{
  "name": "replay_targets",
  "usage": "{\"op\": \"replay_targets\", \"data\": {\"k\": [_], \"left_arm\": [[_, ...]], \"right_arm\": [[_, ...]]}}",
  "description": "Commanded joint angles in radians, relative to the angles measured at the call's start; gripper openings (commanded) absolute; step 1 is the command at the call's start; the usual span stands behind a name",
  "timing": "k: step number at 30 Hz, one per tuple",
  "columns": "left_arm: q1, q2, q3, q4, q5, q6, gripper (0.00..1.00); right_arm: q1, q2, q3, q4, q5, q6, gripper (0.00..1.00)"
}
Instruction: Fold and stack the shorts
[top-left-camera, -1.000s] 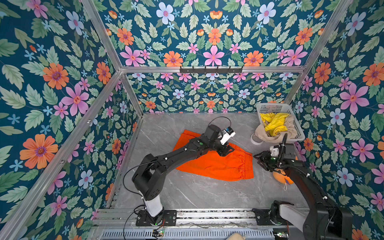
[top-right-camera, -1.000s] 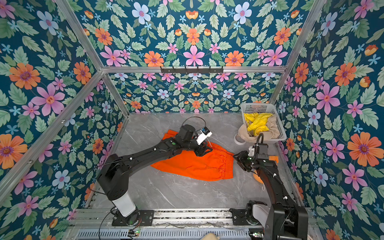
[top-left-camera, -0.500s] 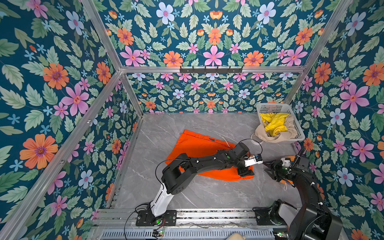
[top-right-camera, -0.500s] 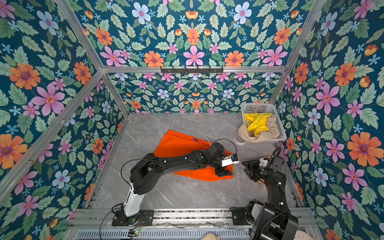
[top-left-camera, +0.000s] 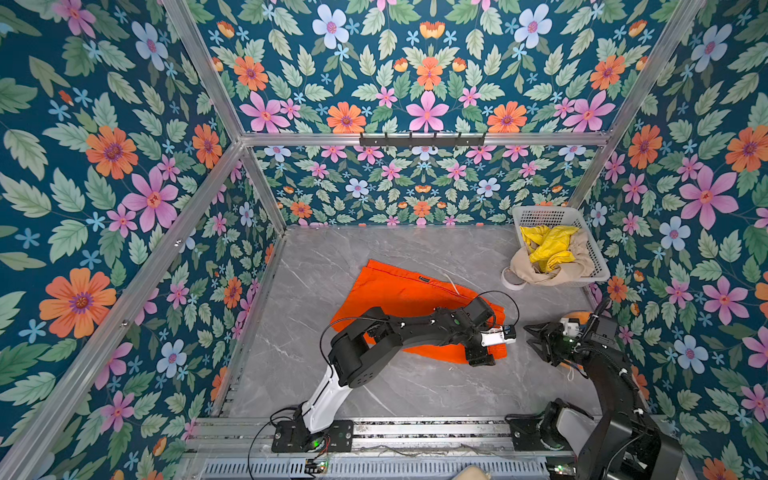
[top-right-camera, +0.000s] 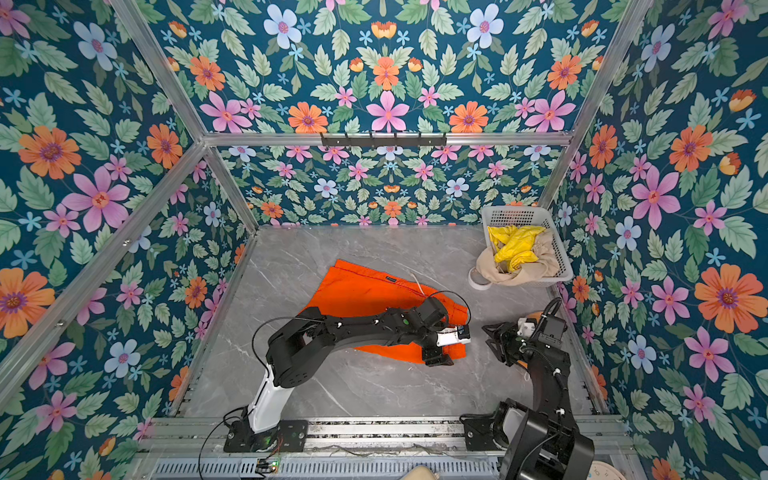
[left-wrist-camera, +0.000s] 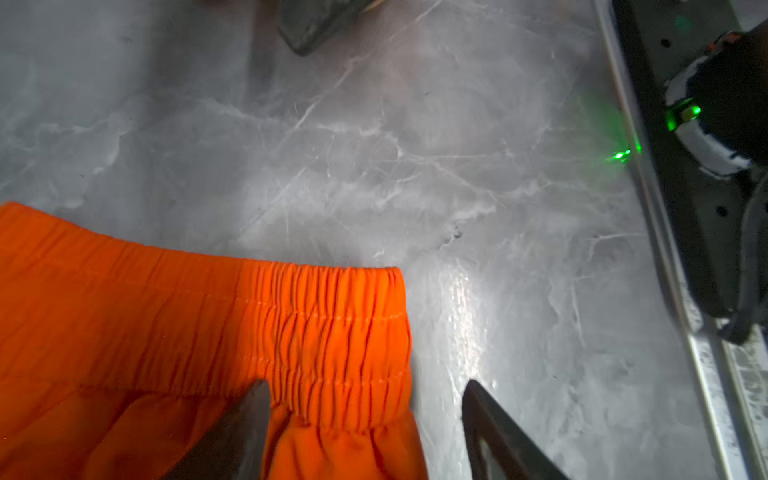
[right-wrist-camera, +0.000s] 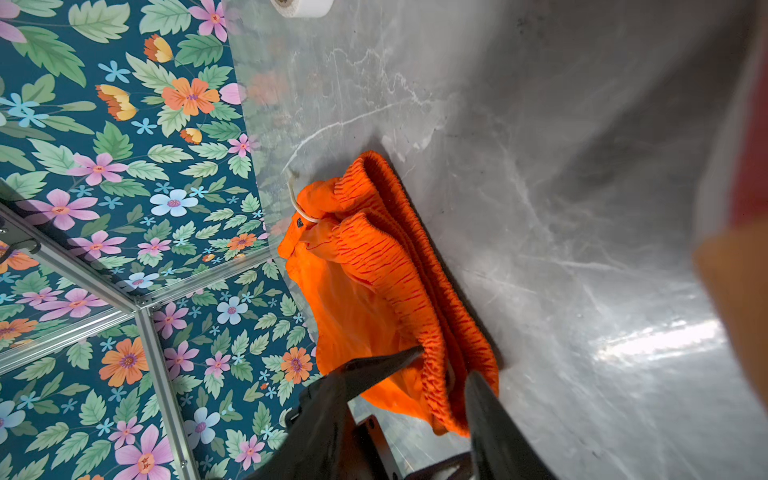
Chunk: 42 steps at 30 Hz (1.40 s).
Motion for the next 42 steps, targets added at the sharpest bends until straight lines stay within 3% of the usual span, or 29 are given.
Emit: {"op": "replay_targets", "data": {"k": [1, 6, 9, 16, 18, 21, 30, 42], "left_arm": [[0.000, 0.015, -0.014, -0.001, -0.064, -0.002, 0.74], [0.001, 0.013, -0.077, 0.092, -0.175, -0.046, 0.70], [0.001, 0.007, -0.120, 0.163, -0.215, -0.094, 0.58], [0.007, -0.057, -0.215, 0.316, -0.172, -0.206, 0.34], [0.014, -0.090, -0.272, 0.414, -0.144, -0.255, 0.30], [0.035, -0.132, -0.360, 0.568, -0.103, -0.321, 0.25], [0.056, -0.164, -0.436, 0.732, -0.027, -0.378, 0.23], [0.056, -0.179, -0.445, 0.769, 0.004, -0.375, 0.23]], "right_arm": [[-0.001, -0.010, -0.004, -0.009, -0.011, 0.012, 0.49], [0.000, -0.014, -0.021, -0.018, -0.040, 0.013, 0.52], [0.004, -0.015, -0.026, -0.029, -0.070, 0.016, 0.54], [0.087, -0.005, -0.026, -0.047, -0.038, 0.061, 0.59], [0.126, 0.024, -0.024, -0.024, -0.034, 0.092, 0.66], [0.135, 0.081, -0.034, 0.040, -0.075, 0.146, 0.70], [0.268, 0.227, -0.041, 0.341, -0.136, 0.363, 0.72], [0.429, 0.399, 0.008, 0.544, -0.086, 0.471, 0.70]]}}
